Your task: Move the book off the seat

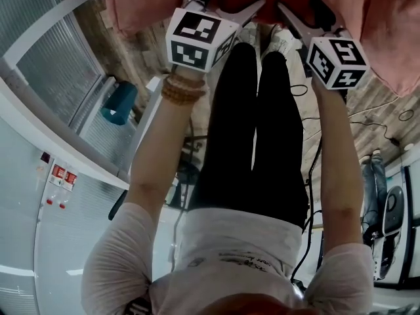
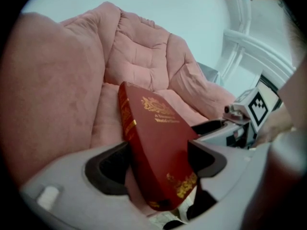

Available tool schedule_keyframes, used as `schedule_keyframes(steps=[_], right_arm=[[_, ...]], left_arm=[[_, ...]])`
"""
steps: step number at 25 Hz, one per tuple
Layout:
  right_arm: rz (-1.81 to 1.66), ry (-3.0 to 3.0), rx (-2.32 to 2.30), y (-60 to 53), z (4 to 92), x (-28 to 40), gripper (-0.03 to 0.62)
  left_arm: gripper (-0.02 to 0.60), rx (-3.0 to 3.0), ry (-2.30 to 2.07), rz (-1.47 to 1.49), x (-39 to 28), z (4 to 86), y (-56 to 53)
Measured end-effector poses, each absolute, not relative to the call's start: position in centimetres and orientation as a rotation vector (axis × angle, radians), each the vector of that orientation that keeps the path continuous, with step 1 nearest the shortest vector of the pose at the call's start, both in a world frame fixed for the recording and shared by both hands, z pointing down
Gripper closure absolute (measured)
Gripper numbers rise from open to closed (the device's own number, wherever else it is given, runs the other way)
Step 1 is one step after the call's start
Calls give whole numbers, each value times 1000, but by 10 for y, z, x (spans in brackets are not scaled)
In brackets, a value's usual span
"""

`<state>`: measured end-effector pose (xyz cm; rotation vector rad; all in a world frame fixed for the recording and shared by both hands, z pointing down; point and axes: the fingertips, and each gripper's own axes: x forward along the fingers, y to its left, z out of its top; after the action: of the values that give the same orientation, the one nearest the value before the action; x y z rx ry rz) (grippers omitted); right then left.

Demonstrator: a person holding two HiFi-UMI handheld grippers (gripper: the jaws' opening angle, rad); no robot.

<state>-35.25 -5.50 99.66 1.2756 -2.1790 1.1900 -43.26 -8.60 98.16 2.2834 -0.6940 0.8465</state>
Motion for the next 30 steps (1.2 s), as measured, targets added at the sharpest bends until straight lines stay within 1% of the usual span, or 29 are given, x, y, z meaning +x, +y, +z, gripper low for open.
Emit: schedule_keyframes(steps=[6,11,20,25,30], right_arm=[[1174,-2159,1324,-51,967,-348,245],[1101,-2165,1363,-54,921,-342,250],[944,-2207,1427,-67,805,-326,256],[829,-2225,1462,-71,730,-311,278],[754,-2264,1495,-72,655,-302,281]], left_arm=[[212,2301,-707,822,-427,954,-87],[213,2305,-726,772,-423,913,-87],[215,2354,-778,680,-409,802,-95],[213,2350,-819,591,-397,736,-90],[215,2372,-868,538,-389,662,-88]])
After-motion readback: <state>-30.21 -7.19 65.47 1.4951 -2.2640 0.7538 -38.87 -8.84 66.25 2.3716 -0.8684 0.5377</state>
